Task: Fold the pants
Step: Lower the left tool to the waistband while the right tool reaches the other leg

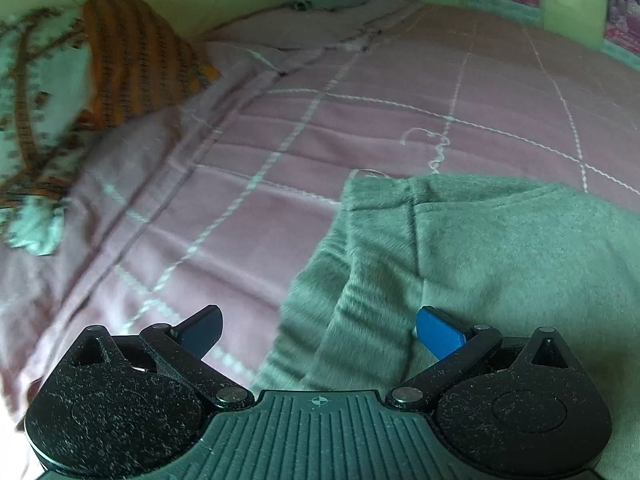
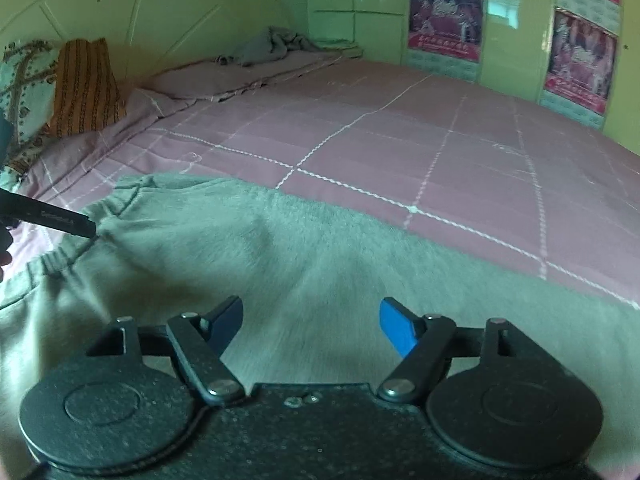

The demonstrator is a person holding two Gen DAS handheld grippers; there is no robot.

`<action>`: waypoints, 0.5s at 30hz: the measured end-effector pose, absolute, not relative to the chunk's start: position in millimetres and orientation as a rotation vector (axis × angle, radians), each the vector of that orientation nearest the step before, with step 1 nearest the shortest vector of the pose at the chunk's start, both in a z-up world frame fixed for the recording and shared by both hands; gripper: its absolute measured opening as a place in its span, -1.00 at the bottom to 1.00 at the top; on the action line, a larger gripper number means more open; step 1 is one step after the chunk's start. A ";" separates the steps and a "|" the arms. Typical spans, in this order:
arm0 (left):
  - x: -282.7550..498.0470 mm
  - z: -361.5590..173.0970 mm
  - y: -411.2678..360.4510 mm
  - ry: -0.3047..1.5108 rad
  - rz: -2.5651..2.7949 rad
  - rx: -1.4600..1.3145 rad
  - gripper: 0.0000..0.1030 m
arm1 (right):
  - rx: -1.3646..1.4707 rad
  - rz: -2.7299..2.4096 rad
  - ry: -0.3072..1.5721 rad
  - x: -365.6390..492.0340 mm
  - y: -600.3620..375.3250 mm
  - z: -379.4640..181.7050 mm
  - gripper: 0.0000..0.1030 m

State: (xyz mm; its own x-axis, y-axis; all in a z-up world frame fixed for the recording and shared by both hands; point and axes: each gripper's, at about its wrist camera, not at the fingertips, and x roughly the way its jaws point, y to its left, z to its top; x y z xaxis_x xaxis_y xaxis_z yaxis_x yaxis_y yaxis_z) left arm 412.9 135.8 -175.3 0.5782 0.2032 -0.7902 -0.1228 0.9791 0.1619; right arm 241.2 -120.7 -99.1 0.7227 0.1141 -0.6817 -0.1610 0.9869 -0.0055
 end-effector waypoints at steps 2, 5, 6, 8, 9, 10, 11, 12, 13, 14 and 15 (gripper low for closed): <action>422.8 -179.1 141.3 0.925 0.121 0.053 0.99 | -0.074 0.173 0.766 261.5 -123.1 -106.2 0.46; 441.2 -185.8 148.8 0.947 0.069 0.003 0.99 | -0.069 0.182 0.780 292.1 -127.4 -113.1 0.45; 449.1 -189.0 149.7 0.968 0.051 0.003 0.99 | -0.070 0.183 0.785 301.3 -128.0 -114.7 0.45; 460.6 -195.1 150.9 0.995 0.029 0.014 0.95 | -0.077 0.188 0.794 317.9 -128.5 -116.4 0.45; 464.8 -198.1 150.1 1.001 0.003 0.008 0.64 | -0.085 0.191 0.797 324.6 -128.2 -117.1 0.45; 466.5 -199.1 152.0 0.992 -0.045 -0.017 0.48 | -0.098 0.195 0.798 331.0 -126.9 -117.4 0.45; 467.7 -199.6 152.7 0.989 -0.059 -0.036 0.46 | -0.109 0.202 0.801 338.6 -127.0 -119.1 0.46; 469.9 -200.7 152.0 0.988 -0.061 -0.041 0.43 | -0.117 0.207 0.804 344.3 -126.3 -120.0 0.46; 470.6 -201.4 151.9 0.987 -0.066 -0.042 0.42 | -0.126 0.211 0.811 350.0 -125.8 -121.2 0.46; 470.3 -201.7 152.2 0.984 -0.069 -0.046 0.37 | -0.136 0.213 0.816 357.0 -124.8 -122.9 0.45; 469.4 -201.5 152.6 0.977 -0.074 -0.048 0.28 | -0.149 0.215 0.819 362.2 -124.4 -124.5 0.44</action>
State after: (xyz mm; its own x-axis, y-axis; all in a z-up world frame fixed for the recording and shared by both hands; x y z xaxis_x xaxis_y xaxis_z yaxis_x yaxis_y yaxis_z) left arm 469.4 152.6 -201.5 0.5569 -0.0842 -0.8263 0.0409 0.9964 -0.0740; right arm 362.2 -124.4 -124.5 0.6628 0.1320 -0.7371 -0.2464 0.9680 -0.0483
